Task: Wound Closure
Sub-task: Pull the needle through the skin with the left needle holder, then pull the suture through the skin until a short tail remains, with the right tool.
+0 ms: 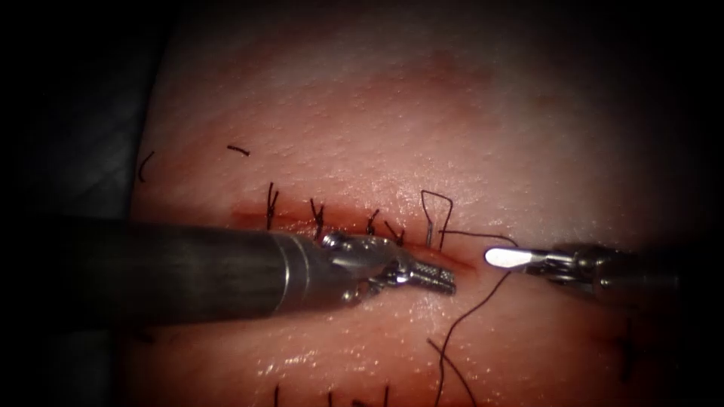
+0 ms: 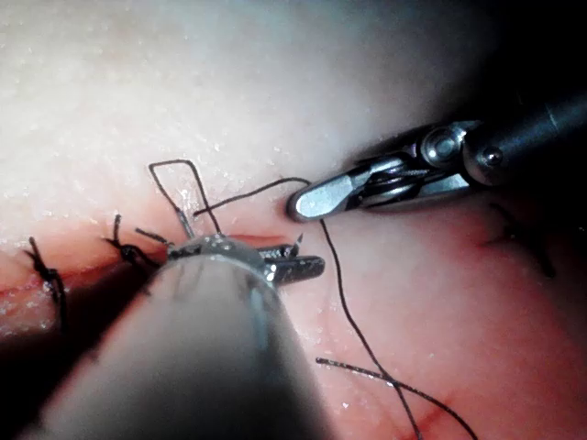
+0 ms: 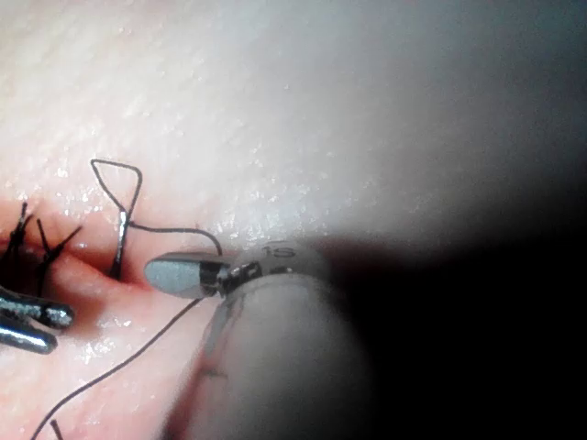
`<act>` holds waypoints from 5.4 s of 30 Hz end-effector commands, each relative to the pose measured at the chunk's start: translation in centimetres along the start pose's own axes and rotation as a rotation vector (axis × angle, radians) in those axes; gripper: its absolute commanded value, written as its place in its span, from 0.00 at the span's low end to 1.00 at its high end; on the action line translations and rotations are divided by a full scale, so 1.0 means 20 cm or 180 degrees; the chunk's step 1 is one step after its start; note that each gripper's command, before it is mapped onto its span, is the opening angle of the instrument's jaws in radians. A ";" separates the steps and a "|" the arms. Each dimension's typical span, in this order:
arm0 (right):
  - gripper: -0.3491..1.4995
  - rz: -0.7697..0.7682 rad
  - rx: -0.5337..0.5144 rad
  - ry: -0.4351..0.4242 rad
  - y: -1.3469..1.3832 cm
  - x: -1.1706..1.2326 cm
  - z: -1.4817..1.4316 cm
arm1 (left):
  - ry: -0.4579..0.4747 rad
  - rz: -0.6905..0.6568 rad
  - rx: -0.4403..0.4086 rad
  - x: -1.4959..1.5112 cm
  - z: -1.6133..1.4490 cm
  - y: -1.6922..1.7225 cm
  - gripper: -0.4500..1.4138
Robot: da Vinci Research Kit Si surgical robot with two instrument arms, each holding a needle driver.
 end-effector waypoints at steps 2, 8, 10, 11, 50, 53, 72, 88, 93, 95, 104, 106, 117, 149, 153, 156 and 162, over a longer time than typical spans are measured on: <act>0.00 0.0008 -0.0004 -0.0008 0.003 -0.002 0.003 | 0.0037 -0.0135 -0.0123 0.001 0.000 0.001 0.00; 0.00 0.0007 0.0001 -0.0013 0.003 -0.003 0.004 | 0.0043 -0.0509 -0.0266 0.003 -0.004 0.011 0.00; 0.00 0.0006 0.0005 -0.0016 0.002 -0.003 0.005 | 0.0080 -0.0619 -0.0313 0.004 -0.004 0.014 0.00; 0.00 0.0004 -0.0004 -0.0016 0.003 -0.003 0.006 | 0.0102 -0.0712 -0.0349 0.005 -0.004 0.017 0.00; 0.87 -0.3888 -0.0121 -0.0550 -0.050 -0.021 0.015 | 0.0724 0.4090 -0.0008 0.019 -0.065 0.123 0.00; 0.87 -0.3984 -0.0239 -0.0558 -0.051 -0.023 0.017 | 0.0734 0.4142 0.0034 0.018 -0.066 0.128 0.00; 0.88 -0.3399 -0.1082 -0.0287 -0.063 -0.020 0.033 | 0.0759 0.4323 0.0122 -0.001 -0.059 0.122 0.00; 0.17 -0.3462 -0.1548 -0.0678 -0.047 -0.023 0.049 | 0.0869 0.4326 0.0091 -0.004 -0.063 0.132 0.00; 0.00 -0.3351 -0.1806 -0.0810 -0.044 -0.024 0.046 | 0.0859 0.4304 0.0085 -0.007 -0.064 0.133 0.00; 0.00 -0.3122 -0.1818 -0.0788 -0.045 -0.027 0.045 | 0.0858 0.4291 0.0081 -0.008 -0.064 0.132 0.00; 0.00 -0.2860 -0.1598 -0.1052 -0.061 -0.060 0.039 | 0.0845 0.4118 0.0075 -0.016 -0.062 0.115 0.00; 0.00 -0.2849 -0.1570 -0.1062 -0.063 -0.064 0.039 | 0.0851 0.4036 0.0073 -0.018 -0.063 0.113 0.00; 0.00 -0.2885 -0.1189 -0.1127 -0.097 -0.112 0.044 | 0.0678 0.3823 0.0266 -0.029 -0.075 0.118 0.00; 0.82 -0.5624 -0.1418 -0.1310 -0.054 -0.044 0.048 | 0.0851 0.3492 0.0884 -0.020 -0.114 0.103 0.00; 0.15 -0.5602 -0.1276 -0.1534 -0.053 -0.045 0.050 | 0.0853 0.3494 0.0876 -0.020 -0.114 0.103 0.00; 0.00 -0.5569 -0.1238 -0.1612 -0.054 -0.045 0.049 | 0.0853 0.3496 0.0869 -0.020 -0.114 0.104 0.00; 0.00 -0.5525 -0.1176 -0.1626 -0.056 -0.051 0.043 | 0.0854 0.3495 0.0866 -0.020 -0.115 0.104 0.00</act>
